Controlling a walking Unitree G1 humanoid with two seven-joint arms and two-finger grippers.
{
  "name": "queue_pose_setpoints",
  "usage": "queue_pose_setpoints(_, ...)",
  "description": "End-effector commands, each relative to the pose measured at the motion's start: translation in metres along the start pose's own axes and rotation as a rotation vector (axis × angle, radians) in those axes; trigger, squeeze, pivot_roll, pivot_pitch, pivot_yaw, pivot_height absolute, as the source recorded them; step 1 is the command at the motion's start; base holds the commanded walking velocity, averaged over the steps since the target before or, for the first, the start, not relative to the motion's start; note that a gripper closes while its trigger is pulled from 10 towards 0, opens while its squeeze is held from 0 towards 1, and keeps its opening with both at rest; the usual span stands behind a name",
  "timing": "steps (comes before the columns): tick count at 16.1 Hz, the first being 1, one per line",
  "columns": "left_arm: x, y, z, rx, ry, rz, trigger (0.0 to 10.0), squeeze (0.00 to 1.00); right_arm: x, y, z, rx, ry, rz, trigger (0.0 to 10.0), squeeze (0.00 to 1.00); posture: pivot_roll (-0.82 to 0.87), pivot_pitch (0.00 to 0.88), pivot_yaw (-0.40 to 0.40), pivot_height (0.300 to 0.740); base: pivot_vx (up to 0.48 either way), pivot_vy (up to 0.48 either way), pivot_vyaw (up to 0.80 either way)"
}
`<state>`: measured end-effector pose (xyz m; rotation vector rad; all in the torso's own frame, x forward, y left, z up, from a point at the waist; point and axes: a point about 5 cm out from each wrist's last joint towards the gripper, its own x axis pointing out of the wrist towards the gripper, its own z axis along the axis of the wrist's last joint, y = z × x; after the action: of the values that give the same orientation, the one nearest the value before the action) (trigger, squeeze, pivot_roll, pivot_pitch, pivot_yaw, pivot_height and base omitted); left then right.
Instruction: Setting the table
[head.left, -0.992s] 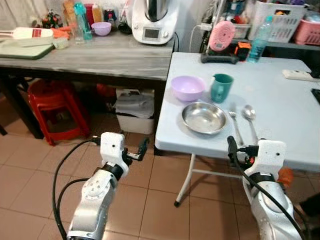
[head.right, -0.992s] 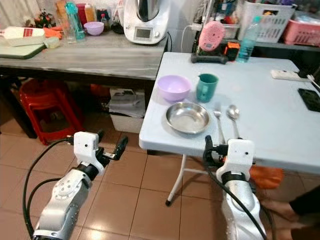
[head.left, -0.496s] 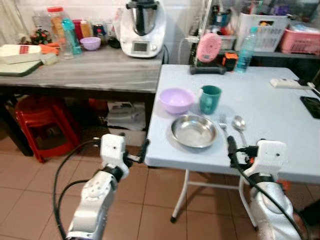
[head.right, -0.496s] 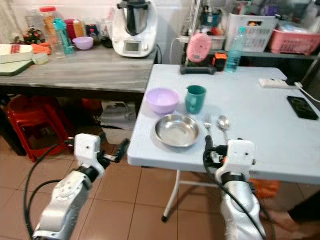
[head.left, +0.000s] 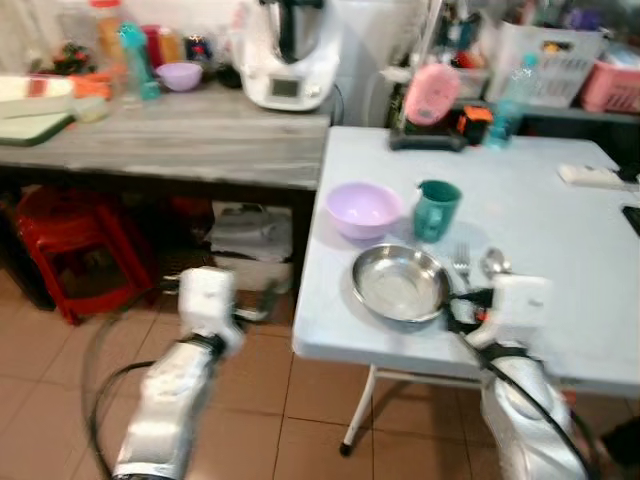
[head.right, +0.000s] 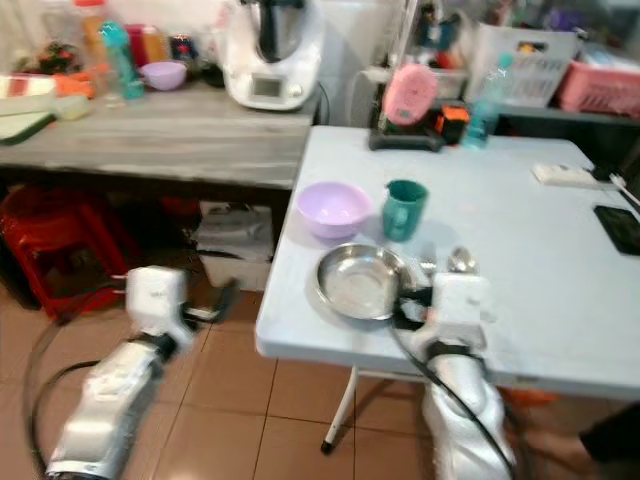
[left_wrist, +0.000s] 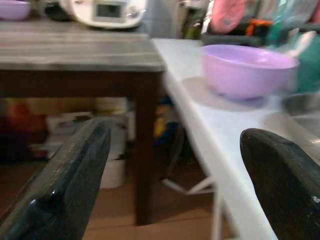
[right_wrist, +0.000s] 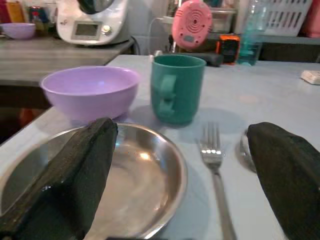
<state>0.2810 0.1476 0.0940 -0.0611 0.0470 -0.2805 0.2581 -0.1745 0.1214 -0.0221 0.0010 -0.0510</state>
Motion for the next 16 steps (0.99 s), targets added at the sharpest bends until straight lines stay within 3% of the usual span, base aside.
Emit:
queue_pose_setpoints(1, 0.004, -0.011, 0.002, -0.002, -0.008, -0.040, 10.0, 0.00, -0.001, -0.009, 0.002, -0.025, -0.006, -0.027, 10.0, 0.00, -0.05, 0.000, -0.012, 0.740, 0.307, 0.000, 0.43)
queue_pose_setpoints(6, -0.004, -0.007, -0.002, 0.031, -0.008, -0.103, 10.0, 0.00, -0.002, -0.010, 0.000, -0.006, -0.001, -0.041, 10.0, 0.00, -0.05, 0.000, -0.009, 0.740, 0.051, 0.000, 0.00)
queue_pose_setpoints(10, -0.033, -0.005, -0.006, 0.036, 0.004, -0.240, 10.0, 0.00, -0.004, -0.016, -0.007, -0.013, 0.031, -0.035, 10.0, 0.00, -0.05, 0.000, -0.017, 0.740, 0.000, 0.000, 0.00)
queue_pose_setpoints(16, -0.033, -0.008, -0.006, 0.018, 0.004, -0.347, 10.0, 0.00, 0.004, -0.021, -0.016, 0.026, 0.092, 0.027, 10.0, 0.00, -0.04, 0.000, -0.031, 0.740, 0.000, 0.000, 0.00)
